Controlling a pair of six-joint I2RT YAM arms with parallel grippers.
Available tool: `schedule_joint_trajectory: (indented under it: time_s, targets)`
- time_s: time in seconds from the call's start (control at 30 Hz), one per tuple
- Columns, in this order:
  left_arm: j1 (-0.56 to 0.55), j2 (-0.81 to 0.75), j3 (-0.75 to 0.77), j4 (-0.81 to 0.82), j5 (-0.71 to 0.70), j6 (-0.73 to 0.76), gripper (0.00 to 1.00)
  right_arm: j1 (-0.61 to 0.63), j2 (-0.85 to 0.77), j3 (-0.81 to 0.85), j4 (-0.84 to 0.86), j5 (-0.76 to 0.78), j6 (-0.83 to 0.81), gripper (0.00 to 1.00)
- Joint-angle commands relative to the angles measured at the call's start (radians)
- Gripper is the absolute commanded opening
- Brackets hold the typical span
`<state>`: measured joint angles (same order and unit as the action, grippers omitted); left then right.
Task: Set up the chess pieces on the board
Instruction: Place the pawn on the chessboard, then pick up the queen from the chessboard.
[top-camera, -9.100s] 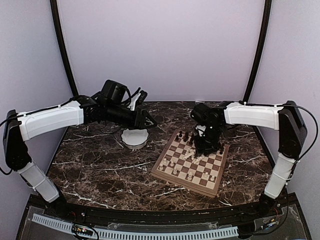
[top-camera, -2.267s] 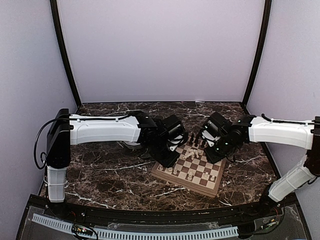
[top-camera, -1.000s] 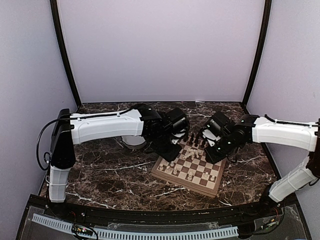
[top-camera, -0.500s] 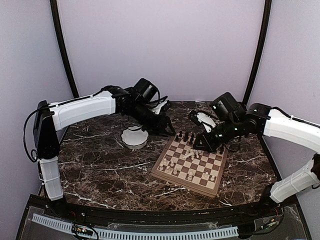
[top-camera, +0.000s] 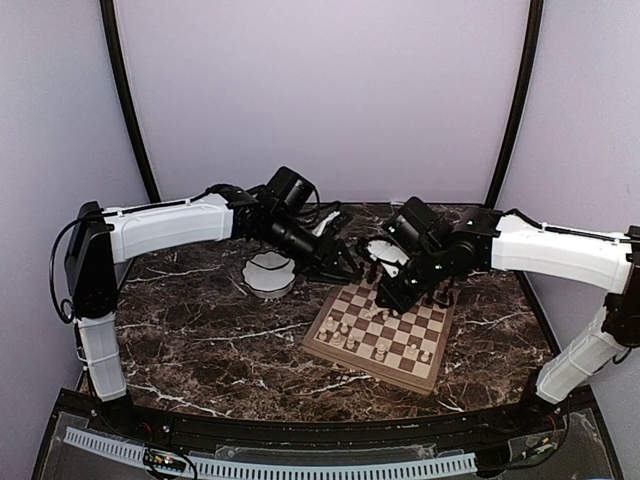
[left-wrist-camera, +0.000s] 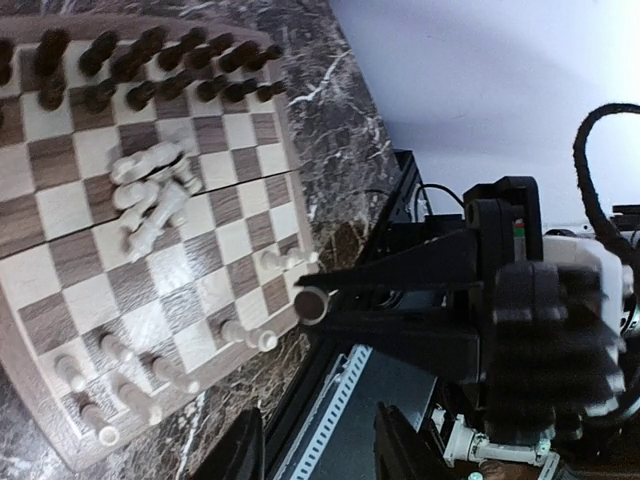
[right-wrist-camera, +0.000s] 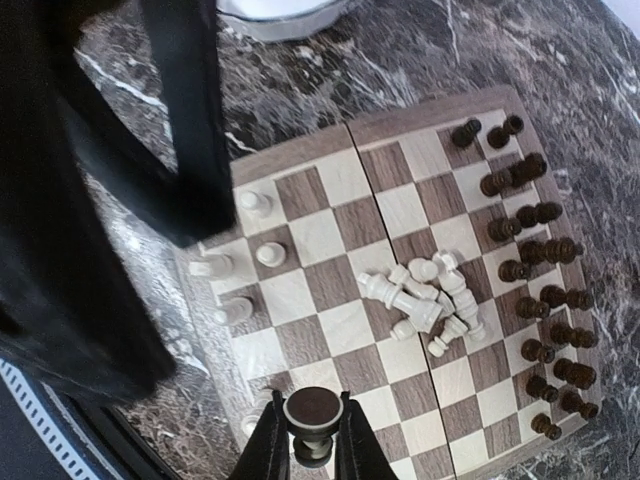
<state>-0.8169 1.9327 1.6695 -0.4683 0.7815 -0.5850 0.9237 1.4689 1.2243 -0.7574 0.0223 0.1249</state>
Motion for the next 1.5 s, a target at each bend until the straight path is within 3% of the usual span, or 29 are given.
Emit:
schedule_joint_trajectory:
  time_s: [0.0,0.13,0.47,0.73,0.97,1.47]
  targets:
    - [0.044,-0.093,-0.111,-0.027,-0.098,-0.025,0.4,-0.004,0.054,-0.046,-0.067,0.093,0.033,0.06]
    - [0.068,-0.14,-0.199,-0.007,-0.132,-0.05,0.4,-0.021,0.076,-0.094,-0.053,0.098,0.062,0.07]
    - [0.071,-0.178,-0.229,-0.016,-0.159,-0.054,0.39,-0.035,0.201,-0.117,0.007,0.091,0.038,0.09]
    - [0.071,-0.183,-0.248,0.01,-0.157,-0.069,0.39,-0.048,0.219,-0.093,0.005,0.073,0.016,0.31]
    - [0.071,-0.204,-0.278,0.016,-0.162,-0.08,0.39,-0.076,0.186,0.005,-0.072,0.175,-0.057,0.34]
    - [0.071,-0.248,-0.294,-0.048,-0.184,-0.006,0.39,-0.086,0.423,0.217,-0.09,0.142,-0.108,0.36]
